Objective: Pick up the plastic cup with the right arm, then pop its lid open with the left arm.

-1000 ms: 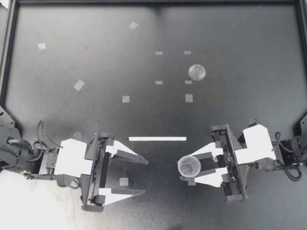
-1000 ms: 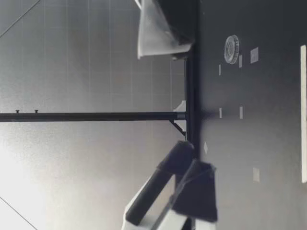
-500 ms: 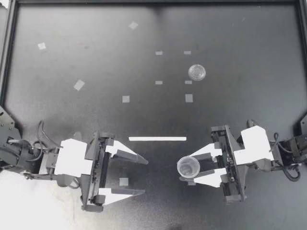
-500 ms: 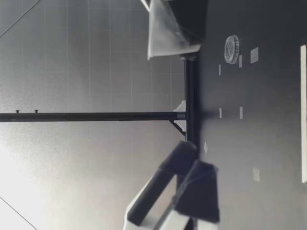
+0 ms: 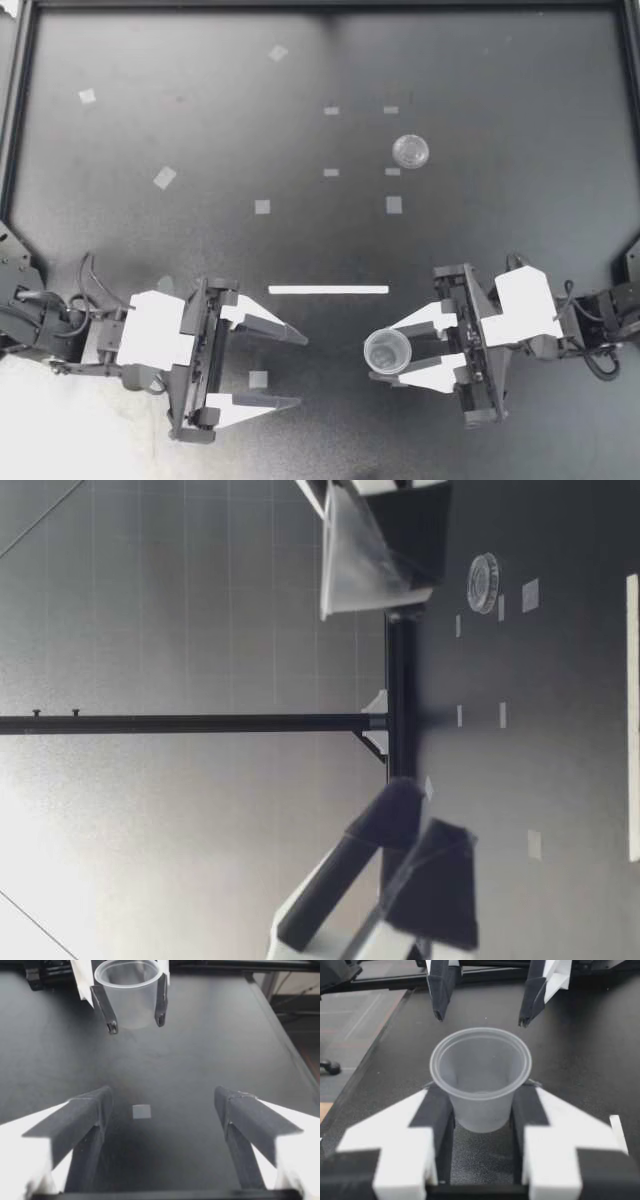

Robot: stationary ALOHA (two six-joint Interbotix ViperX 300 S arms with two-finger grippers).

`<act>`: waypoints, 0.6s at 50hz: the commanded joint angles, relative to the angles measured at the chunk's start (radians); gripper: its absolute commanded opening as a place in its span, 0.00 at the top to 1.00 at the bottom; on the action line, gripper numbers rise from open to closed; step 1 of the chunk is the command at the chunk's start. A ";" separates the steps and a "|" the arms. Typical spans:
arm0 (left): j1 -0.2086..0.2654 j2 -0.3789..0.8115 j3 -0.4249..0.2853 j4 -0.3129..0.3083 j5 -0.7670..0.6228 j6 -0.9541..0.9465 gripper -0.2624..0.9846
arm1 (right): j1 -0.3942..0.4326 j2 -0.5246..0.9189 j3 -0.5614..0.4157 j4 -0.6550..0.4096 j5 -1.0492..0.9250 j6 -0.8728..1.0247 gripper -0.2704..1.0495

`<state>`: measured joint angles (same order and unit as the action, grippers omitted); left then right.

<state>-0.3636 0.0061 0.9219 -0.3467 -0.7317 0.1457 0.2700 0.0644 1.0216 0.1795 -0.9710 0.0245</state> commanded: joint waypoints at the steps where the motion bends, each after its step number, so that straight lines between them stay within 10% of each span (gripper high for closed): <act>1: 0.003 -0.011 -0.017 0.003 -0.006 0.005 0.20 | 0.006 -0.006 -0.020 -0.003 0.003 0.000 0.56; 30: 0.003 -0.002 -0.011 0.003 -0.006 -0.006 0.20 | 0.006 -0.003 -0.023 -0.006 0.014 0.000 0.56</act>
<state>-0.3636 0.0153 0.9219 -0.3451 -0.7317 0.1411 0.2684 0.0721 1.0170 0.1749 -0.9526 0.0261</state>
